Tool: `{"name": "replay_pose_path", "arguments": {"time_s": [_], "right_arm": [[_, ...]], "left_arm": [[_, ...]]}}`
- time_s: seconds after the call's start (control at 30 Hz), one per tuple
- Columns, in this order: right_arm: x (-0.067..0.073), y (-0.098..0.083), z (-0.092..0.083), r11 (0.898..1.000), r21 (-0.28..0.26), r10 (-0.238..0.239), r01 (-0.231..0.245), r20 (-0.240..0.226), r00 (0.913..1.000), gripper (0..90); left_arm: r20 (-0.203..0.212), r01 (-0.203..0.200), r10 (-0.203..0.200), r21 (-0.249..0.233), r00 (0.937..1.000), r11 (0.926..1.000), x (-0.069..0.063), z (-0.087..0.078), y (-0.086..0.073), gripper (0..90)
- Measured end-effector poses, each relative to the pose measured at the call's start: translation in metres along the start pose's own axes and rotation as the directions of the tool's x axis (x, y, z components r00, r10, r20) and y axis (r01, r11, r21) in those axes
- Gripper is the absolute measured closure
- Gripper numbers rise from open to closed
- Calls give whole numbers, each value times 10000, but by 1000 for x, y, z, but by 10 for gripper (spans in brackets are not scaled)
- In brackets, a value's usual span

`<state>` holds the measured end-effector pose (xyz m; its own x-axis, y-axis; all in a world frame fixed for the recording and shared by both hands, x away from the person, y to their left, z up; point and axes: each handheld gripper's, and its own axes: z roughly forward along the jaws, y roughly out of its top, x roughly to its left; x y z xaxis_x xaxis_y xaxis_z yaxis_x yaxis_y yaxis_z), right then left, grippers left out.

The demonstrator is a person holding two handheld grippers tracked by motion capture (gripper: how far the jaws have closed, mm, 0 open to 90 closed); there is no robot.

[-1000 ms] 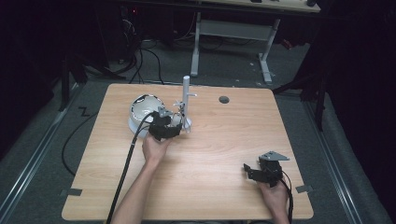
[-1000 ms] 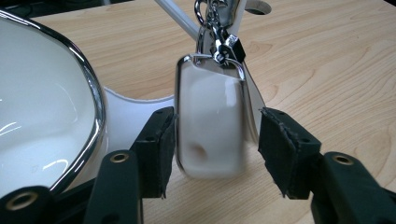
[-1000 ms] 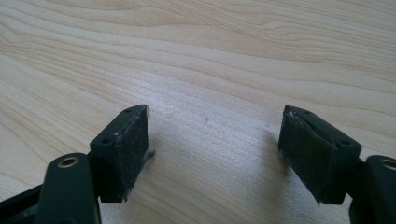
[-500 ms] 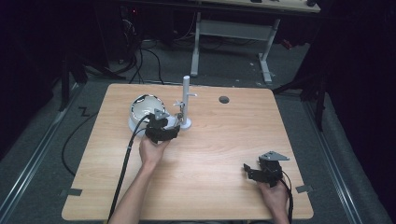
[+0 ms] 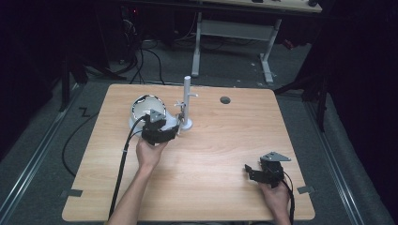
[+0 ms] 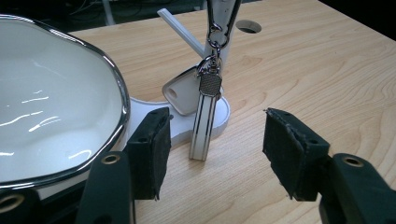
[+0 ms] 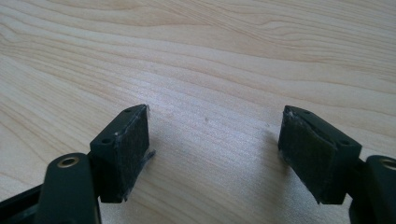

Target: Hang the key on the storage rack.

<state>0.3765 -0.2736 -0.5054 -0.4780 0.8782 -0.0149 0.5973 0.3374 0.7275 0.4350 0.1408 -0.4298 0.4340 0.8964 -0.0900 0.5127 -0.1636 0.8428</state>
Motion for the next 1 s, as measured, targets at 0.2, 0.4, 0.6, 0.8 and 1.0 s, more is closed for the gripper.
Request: {"name": "replay_pose_path", "arguments": {"time_s": [0.2,0.4,0.6,0.8,1.0], "right_arm": [[0,0,0,10000,-1,2,-2,0,10000,248],[0,0,0,10000,-1,5,-5,0,10000,248],[0,0,0,10000,3,-5,5,1,10000,248],[0,0,0,10000,1,4,-4,-1,10000,248],[0,0,0,10000,2,2,-2,1,10000,248]], "left_arm": [[-2,26,-26,-120,10000,9999,1,-6,-1,420],[-21,61,-61,-208,10000,9998,3,-12,-2,421],[20,52,-52,-373,10000,9993,3,-19,-2,420],[23,54,-53,-432,10000,9991,4,-24,-4,420],[29,172,-171,-490,9999,9986,7,-30,-8,421]]}}
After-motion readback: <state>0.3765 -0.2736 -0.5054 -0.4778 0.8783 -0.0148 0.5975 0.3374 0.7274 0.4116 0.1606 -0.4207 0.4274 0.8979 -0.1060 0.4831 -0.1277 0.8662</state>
